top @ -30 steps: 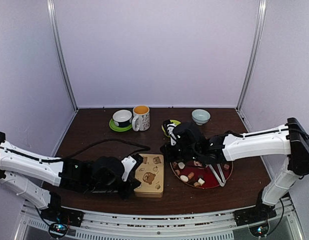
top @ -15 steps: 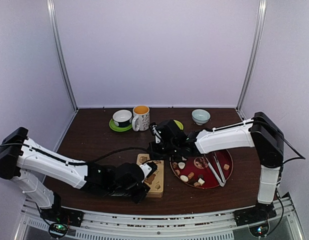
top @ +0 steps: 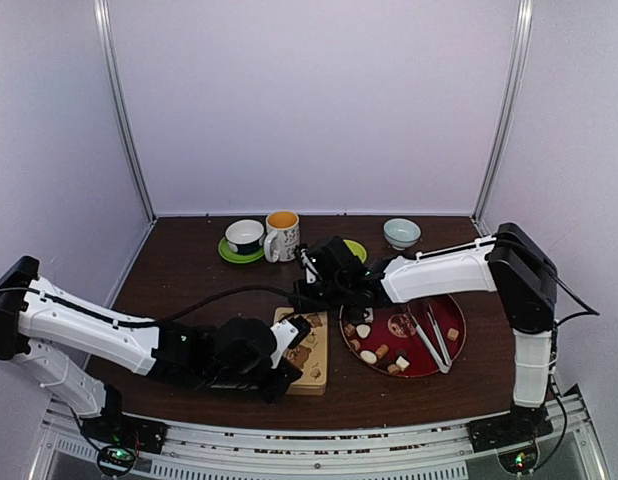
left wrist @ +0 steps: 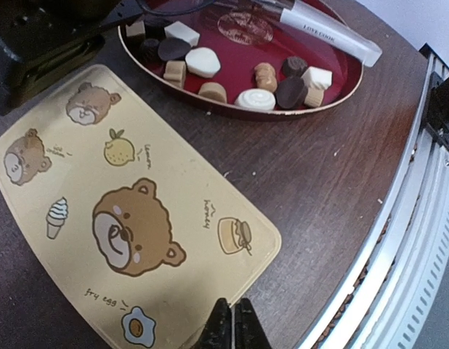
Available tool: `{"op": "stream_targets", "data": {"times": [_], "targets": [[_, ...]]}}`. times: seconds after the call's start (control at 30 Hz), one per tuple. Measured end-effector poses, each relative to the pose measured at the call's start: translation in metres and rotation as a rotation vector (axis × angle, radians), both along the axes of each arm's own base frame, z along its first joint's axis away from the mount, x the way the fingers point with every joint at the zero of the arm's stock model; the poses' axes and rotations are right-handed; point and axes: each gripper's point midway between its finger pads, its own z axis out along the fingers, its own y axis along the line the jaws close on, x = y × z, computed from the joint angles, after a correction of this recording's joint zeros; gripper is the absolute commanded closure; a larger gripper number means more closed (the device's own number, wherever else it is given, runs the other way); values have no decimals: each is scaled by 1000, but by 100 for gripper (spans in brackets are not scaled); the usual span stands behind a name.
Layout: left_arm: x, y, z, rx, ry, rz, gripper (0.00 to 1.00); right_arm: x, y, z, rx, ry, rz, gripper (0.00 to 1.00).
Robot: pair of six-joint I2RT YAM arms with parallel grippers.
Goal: Pack the chocolate
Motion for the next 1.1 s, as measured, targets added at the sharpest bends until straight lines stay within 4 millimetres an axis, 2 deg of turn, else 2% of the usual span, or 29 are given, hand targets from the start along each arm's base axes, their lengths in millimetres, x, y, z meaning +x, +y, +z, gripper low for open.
{"op": "stream_targets", "data": {"times": [0.1, 0.17, 0.3, 0.4, 0.47, 0.57, 0.7, 0.77, 0.83, 0.87, 0.9, 0.93, 0.97, 1.0, 1.03, 1.1], "targets": [[-3, 1, -21, 54, 28, -10, 95, -3, 2, -23, -14, 37, 6, 100], [-5, 2, -33, 84, 41, -13, 95, -2, 4, -23, -1, 36, 5, 100], [-5, -3, -29, 79, 48, -20, 95, -2, 3, -21, -3, 34, 4, 100], [-4, 3, -26, 89, 45, -11, 95, -2, -5, -15, -27, 28, 2, 100], [0, 8, -16, 69, 47, 4, 93, -1, -12, 0, -27, 7, -4, 100], [22, 27, 8, -1, 34, 75, 90, 2, -30, 41, 6, -65, -23, 100], [47, 60, 47, -83, -14, 168, 76, 2, -70, 94, 46, -189, -74, 100], [61, 81, 68, -137, -43, 222, 66, 1, -95, 112, 51, -245, -105, 100], [81, 112, 83, -185, -77, 314, 53, 1, -119, 121, 49, -286, -138, 100], [91, 130, 87, -200, -94, 365, 46, 3, -136, 122, 37, -303, -163, 96], [99, 148, 91, -212, -112, 415, 39, 6, -151, 121, 25, -314, -190, 83], [105, 161, 94, -216, -126, 448, 30, 10, -168, 119, 9, -323, -219, 61], [111, 177, 97, -218, -140, 493, 7, 13, -183, 116, -4, -329, -249, 30], [115, 189, 101, -219, -153, 528, 3, 16, -199, 113, -19, -333, -280, 5], [121, 202, 103, -218, -163, 570, 2, 17, -220, 110, -41, -345, -319, 1], [129, 220, 102, -201, -168, 635, 2, 16, -252, 109, -68, -366, -387, 0]]}}
